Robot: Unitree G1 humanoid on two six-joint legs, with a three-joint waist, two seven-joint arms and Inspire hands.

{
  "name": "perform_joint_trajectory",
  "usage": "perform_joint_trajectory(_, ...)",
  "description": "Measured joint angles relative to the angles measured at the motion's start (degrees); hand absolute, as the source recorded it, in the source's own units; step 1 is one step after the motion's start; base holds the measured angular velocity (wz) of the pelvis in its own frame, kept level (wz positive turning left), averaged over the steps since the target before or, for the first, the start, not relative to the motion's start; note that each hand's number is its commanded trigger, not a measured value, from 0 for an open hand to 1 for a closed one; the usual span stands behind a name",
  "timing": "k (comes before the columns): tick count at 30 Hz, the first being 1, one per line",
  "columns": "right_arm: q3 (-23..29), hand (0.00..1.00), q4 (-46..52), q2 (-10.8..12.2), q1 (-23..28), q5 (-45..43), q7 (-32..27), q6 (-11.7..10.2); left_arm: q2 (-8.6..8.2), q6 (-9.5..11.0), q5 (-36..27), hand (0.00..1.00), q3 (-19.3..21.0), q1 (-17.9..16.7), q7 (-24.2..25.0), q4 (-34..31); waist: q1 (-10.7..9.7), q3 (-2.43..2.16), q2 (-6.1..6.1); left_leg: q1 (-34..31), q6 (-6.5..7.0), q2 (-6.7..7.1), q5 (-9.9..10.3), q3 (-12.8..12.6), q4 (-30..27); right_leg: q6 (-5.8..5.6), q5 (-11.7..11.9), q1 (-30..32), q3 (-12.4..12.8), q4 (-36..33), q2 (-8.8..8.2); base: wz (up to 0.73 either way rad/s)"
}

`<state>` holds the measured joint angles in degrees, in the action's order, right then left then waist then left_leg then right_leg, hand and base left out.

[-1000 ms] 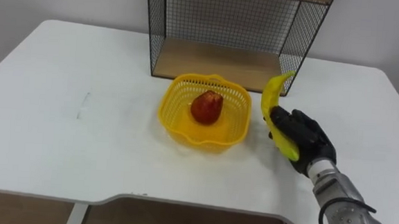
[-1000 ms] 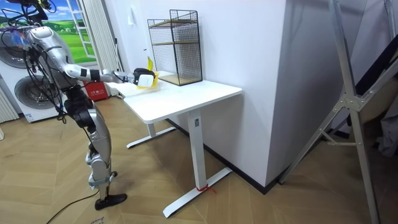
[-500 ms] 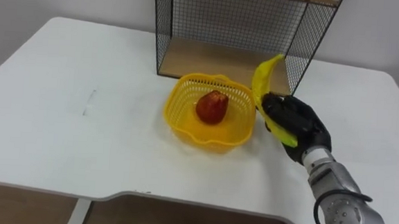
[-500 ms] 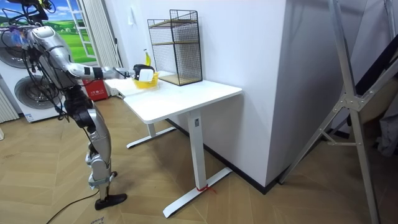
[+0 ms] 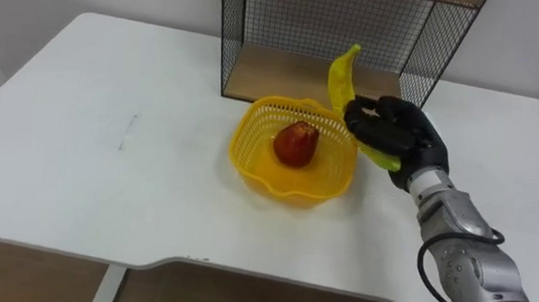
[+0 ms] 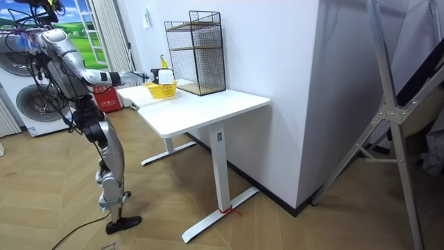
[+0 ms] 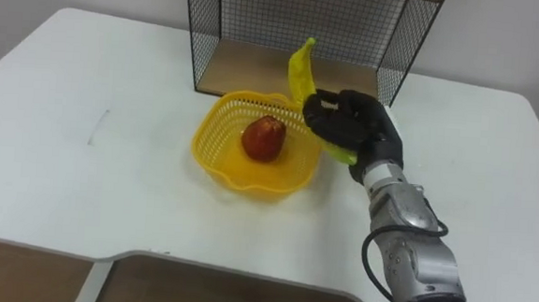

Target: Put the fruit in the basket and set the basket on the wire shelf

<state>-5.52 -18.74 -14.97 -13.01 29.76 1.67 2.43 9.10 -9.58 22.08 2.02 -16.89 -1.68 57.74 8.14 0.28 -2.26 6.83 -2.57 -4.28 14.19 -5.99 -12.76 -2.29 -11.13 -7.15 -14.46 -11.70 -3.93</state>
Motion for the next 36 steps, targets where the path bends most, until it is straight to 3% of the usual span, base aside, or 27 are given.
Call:
perform_joint_trajectory(8,0.0,1.00,0.0,0.0,-2.6,-8.0,-2.0,0.0,-0.01,0.0,0.0,0.00,-0.2,0.0,0.0,0.1,-0.2,-0.20,-0.76,-0.2,0.01,0.00,0.0,0.4,-0.7,0.02,0.0,0.1,-0.1,-0.9,-0.13,0.01)
perform_joint_trajectory(15,-0.1,1.00,0.0,0.0,-2.9,-12.1,-2.4,0.0,0.29,-0.2,0.0,0.00,-1.3,0.6,0.0,1.5,0.0,0.14,-1.82,-0.2,0.05,0.03,0.0,0.7,-0.9,0.03,0.0,-0.4,-0.3,-0.9,-0.21,0.02)
perform_joint_trajectory(36,-1.6,1.00,-1.3,0.0,-2.9,-15.1,-2.8,0.2,0.64,-0.9,0.0,0.00,-2.6,1.8,0.1,1.9,0.1,0.22,-1.78,-0.8,0.06,0.09,0.0,1.4,-0.9,-0.02,0.0,-0.1,-0.9,-0.8,-0.22,0.01)
